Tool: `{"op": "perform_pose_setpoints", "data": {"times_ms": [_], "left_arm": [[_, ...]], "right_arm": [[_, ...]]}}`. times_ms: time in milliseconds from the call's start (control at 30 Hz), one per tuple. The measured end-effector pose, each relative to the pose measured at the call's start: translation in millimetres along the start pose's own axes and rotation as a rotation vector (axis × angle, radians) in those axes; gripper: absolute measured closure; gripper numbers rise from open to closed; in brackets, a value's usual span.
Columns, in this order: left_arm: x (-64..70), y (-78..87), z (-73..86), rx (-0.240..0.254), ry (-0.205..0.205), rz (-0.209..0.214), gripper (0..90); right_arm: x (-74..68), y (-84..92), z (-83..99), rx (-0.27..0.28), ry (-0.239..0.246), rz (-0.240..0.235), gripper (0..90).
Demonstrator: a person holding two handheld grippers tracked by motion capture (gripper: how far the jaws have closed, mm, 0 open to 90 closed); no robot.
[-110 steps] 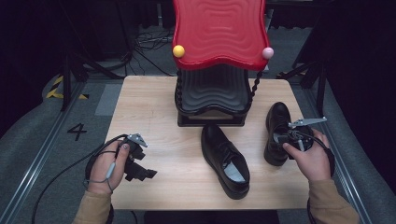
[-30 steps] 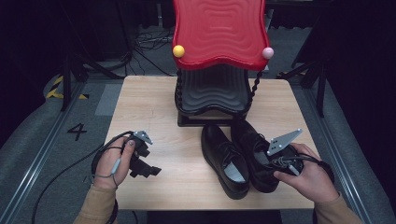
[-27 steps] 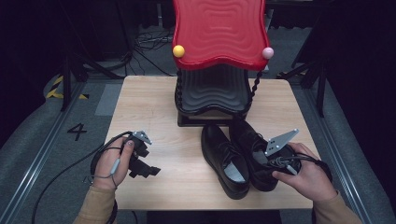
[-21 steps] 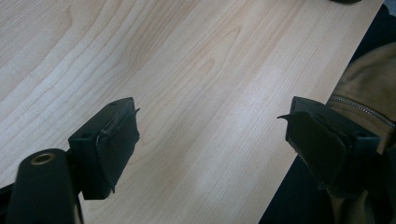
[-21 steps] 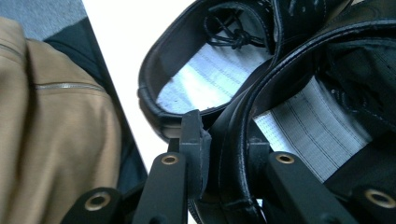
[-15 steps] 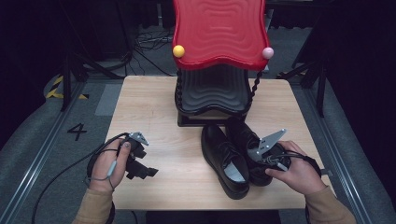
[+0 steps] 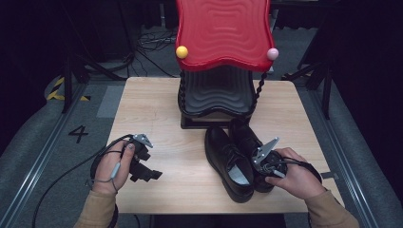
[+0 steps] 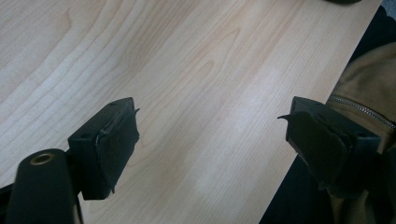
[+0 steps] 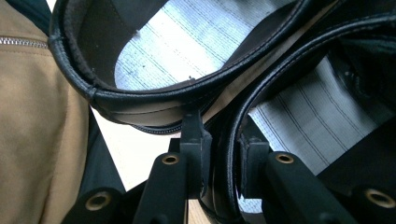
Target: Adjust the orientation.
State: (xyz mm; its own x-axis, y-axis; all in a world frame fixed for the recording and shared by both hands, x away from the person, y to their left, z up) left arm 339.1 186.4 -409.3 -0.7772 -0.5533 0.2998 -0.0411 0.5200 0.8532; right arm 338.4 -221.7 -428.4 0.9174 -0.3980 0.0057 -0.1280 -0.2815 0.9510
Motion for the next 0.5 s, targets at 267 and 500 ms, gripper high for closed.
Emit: {"op": "perform_pose_setpoints", "data": {"times_ms": [267,500], "left_arm": [[0.0,-4.0,-4.0,-0.008,-0.008,0.01,17.5],[-1.3,-3.4,-4.9,-0.004,-0.005,0.006,17.5]], "right_arm": [[4.4,8.4,7.4,0.074,-0.14,-0.053,60.4],[3.7,21.8,10.7,0.143,-0.228,-0.044,51.1]]}}
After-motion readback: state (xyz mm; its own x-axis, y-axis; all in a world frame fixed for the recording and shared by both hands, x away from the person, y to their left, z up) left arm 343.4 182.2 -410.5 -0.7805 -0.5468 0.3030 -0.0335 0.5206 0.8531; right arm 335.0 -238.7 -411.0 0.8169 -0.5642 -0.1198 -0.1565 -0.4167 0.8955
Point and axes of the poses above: each handheld gripper's, and its own axes: y roughly backward along the jaws, z roughly out of its underside, x roughly to its right, the point moved 2 cm from there along -y, roughly forward along the jaws, and after that the axes turned 5 degrees about z, right-handed, at the moved point
